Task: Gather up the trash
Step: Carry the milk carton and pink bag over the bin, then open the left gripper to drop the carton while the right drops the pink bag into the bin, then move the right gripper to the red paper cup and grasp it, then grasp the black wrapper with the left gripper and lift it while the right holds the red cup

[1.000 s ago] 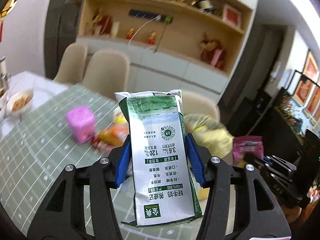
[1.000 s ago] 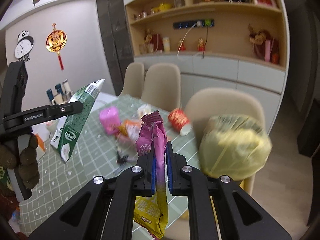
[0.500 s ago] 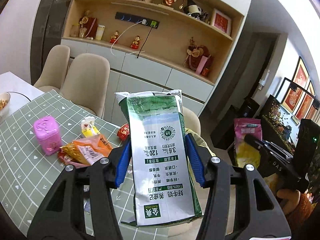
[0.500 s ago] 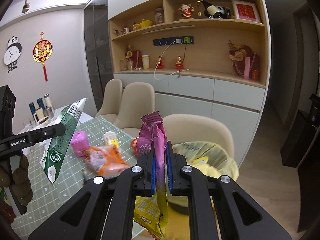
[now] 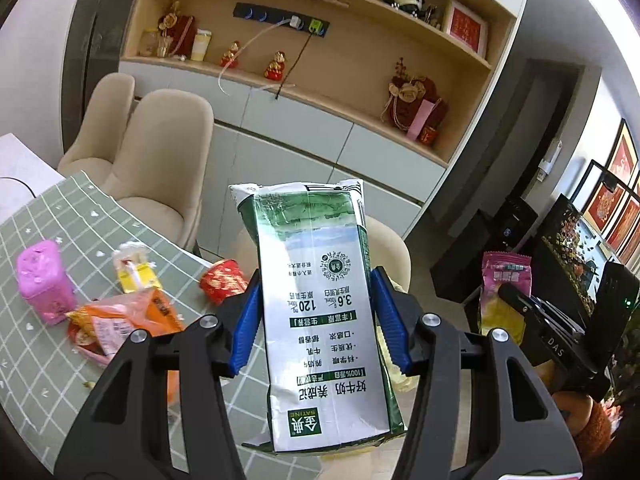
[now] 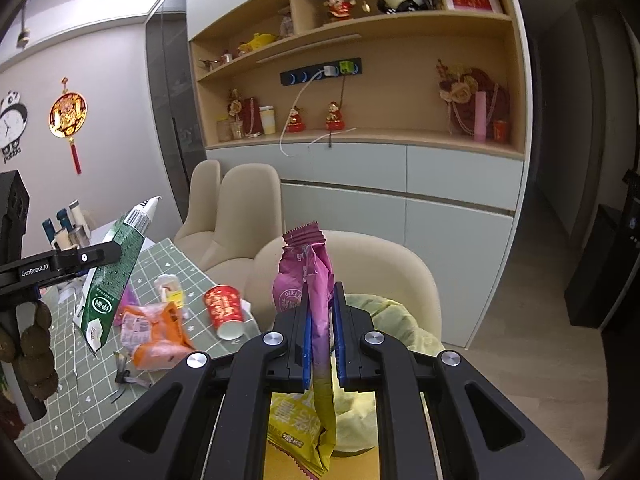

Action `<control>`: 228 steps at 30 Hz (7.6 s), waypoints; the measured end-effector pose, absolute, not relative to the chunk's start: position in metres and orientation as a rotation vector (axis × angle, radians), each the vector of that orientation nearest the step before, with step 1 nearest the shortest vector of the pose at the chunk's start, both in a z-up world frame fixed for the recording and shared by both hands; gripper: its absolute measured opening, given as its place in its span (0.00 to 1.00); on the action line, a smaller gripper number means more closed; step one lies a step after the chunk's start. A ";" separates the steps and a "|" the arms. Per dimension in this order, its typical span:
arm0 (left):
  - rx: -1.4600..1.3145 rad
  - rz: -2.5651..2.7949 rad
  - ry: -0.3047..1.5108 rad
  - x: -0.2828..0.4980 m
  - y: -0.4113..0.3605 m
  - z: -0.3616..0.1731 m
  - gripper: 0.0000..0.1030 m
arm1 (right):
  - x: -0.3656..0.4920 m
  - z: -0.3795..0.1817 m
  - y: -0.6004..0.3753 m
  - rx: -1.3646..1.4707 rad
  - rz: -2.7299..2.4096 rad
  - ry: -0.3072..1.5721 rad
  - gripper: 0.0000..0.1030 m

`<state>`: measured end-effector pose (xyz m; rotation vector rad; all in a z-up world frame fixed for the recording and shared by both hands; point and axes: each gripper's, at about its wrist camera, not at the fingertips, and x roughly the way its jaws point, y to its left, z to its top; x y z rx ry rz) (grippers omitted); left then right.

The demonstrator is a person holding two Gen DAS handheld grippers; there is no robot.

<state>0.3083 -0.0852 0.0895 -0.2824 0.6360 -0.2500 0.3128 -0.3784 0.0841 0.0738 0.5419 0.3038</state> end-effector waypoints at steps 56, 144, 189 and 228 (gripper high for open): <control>-0.256 -0.393 0.860 0.441 -0.221 -0.020 0.58 | 0.441 0.028 -0.418 0.084 0.342 0.617 0.10; -0.475 0.203 0.873 0.237 0.143 -0.066 0.58 | 0.473 -0.075 -0.097 -0.345 0.590 1.005 0.49; 0.020 -0.249 0.988 0.244 0.066 -0.092 0.49 | 0.194 -0.028 -0.234 0.078 0.432 0.842 0.49; 0.234 -0.277 0.967 0.255 0.030 -0.099 0.30 | 0.187 -0.022 -0.257 0.105 0.407 0.830 0.49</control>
